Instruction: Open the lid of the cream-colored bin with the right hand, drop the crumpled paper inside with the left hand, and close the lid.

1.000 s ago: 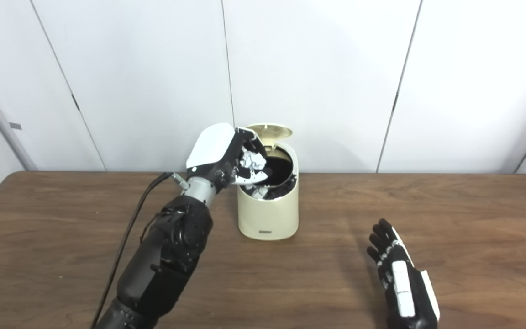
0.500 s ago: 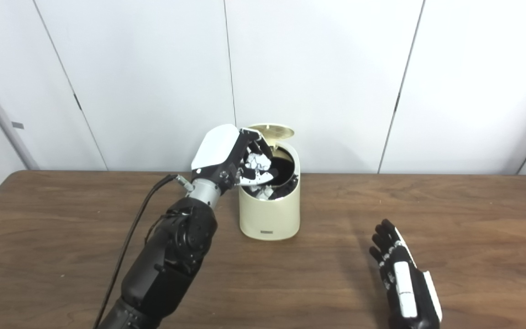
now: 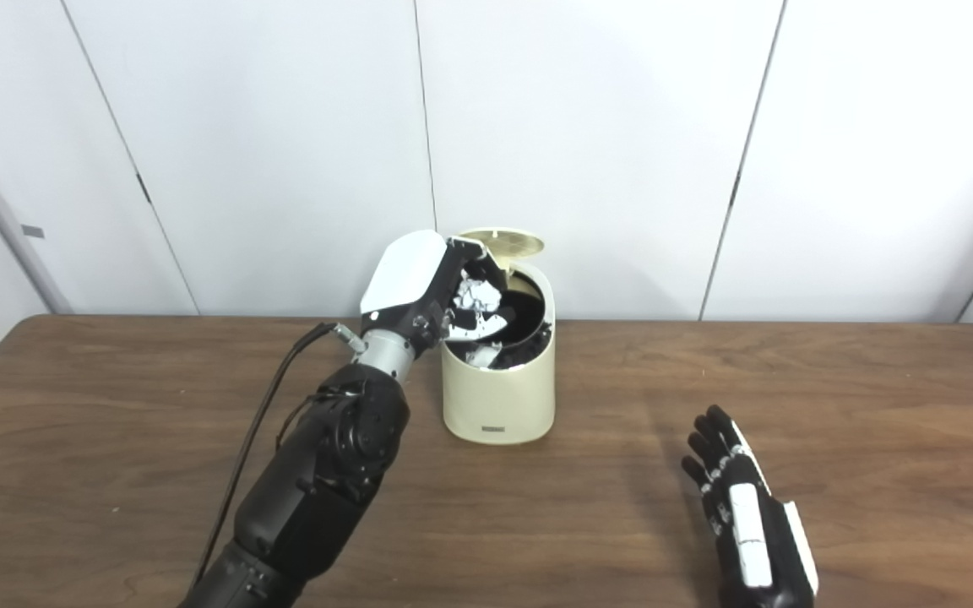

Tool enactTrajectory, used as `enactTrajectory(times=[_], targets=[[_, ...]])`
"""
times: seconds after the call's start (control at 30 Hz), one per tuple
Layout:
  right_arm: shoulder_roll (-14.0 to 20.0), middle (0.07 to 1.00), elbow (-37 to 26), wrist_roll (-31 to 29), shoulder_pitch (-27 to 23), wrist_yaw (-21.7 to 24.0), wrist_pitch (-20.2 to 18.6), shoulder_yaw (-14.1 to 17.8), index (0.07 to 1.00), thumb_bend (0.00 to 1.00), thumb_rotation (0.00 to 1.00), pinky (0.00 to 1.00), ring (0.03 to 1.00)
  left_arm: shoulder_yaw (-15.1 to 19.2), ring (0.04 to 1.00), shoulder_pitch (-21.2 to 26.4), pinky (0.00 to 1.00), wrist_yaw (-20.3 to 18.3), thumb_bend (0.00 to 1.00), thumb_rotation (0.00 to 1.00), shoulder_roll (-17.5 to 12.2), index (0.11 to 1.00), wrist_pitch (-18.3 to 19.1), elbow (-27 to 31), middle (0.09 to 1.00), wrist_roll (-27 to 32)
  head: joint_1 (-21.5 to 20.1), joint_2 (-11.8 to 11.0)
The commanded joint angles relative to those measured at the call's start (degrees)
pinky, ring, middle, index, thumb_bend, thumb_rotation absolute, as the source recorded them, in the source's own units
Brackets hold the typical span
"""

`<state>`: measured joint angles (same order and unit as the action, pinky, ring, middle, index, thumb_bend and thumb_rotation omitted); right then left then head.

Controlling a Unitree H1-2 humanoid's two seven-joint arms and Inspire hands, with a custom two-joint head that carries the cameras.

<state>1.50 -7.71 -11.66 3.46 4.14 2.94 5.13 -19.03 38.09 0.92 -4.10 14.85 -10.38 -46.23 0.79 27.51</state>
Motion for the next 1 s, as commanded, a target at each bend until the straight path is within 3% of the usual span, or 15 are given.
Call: enactTrajectory(times=[0.0,0.03,0.1,0.17,0.3,0.5,0.53,0.57,0.63,0.87,0.97], targets=[[-0.82,0.930,1.81,-0.36,1.49,0.16,1.69,-0.25,0.929,0.46,0.85,0.91,0.934,-1.42,0.482,2.60,0.34,-1.45,0.47,0.00,-0.47,0.472,1.21,1.13,0.573,-2.28,0.07,0.09],[-0.82,0.929,1.93,-0.39,1.41,0.19,1.82,-0.23,0.928,0.47,0.85,0.91,0.932,-1.97,0.537,2.66,0.40,-2.15,0.50,0.00,-0.72,0.479,1.96,1.48,0.536,-3.05,0.08,0.10],[-0.73,0.927,2.25,-0.23,1.28,0.28,2.19,-0.28,0.928,0.47,0.85,0.91,0.929,-2.51,0.608,2.76,0.48,-3.78,0.52,0.04,-0.87,0.487,3.23,2.13,0.641,-3.74,0.20,0.15],[-0.69,0.926,2.36,-0.22,1.27,0.41,2.37,-0.36,0.929,0.47,0.85,0.92,0.929,-2.66,0.587,2.93,0.45,-5.57,0.52,0.04,-0.83,0.489,4.53,2.59,0.649,-3.72,0.35,0.09],[-0.92,0.927,2.30,-0.02,1.29,0.23,2.17,-0.54,0.932,0.47,0.86,0.93,0.933,-2.84,0.444,3.04,0.32,-7.88,0.52,0.05,-0.85,0.493,6.41,3.57,0.544,-3.97,0.43,0.15],[-1.51,0.903,2.78,0.09,0.95,-0.27,2.34,-0.50,0.915,0.46,0.85,0.92,0.913,-2.65,0.501,2.87,0.37,-8.18,0.52,0.05,-1.07,0.494,6.03,4.16,0.593,-3.09,0.19,-0.01],[-1.62,0.900,2.84,0.11,0.90,-0.38,2.38,-0.46,0.915,0.46,0.85,0.92,0.913,-2.65,0.520,2.88,0.38,-8.26,0.74,0.02,-1.09,0.560,5.87,4.19,0.607,-2.87,0.17,-0.07],[-1.69,0.899,2.89,0.10,0.87,-0.44,2.40,-0.43,0.914,0.46,0.85,0.92,0.912,-2.66,0.533,2.90,0.39,-8.30,0.85,0.01,-1.12,0.597,5.79,4.21,0.622,-2.71,0.12,-0.08],[-1.76,0.897,2.98,0.20,0.81,-0.54,2.50,-0.40,0.915,0.45,0.86,0.92,0.912,-2.69,0.540,3.00,0.41,-8.40,0.95,0.00,-1.12,0.634,5.78,4.27,0.629,-2.45,0.10,-0.02],[-1.80,0.889,2.75,0.29,0.91,-0.52,2.48,-0.41,0.917,0.46,0.85,0.91,0.905,-2.48,0.583,3.15,0.47,-8.86,0.96,0.00,-1.19,0.645,6.08,5.11,0.655,-1.88,0.02,0.54],[-1.80,0.888,2.62,0.43,1.01,-0.52,2.55,-0.50,0.916,0.46,0.87,0.91,0.905,-2.21,0.543,3.01,0.42,-8.93,0.95,0.00,-1.13,0.660,6.19,5.48,0.640,-1.70,0.02,0.54]])
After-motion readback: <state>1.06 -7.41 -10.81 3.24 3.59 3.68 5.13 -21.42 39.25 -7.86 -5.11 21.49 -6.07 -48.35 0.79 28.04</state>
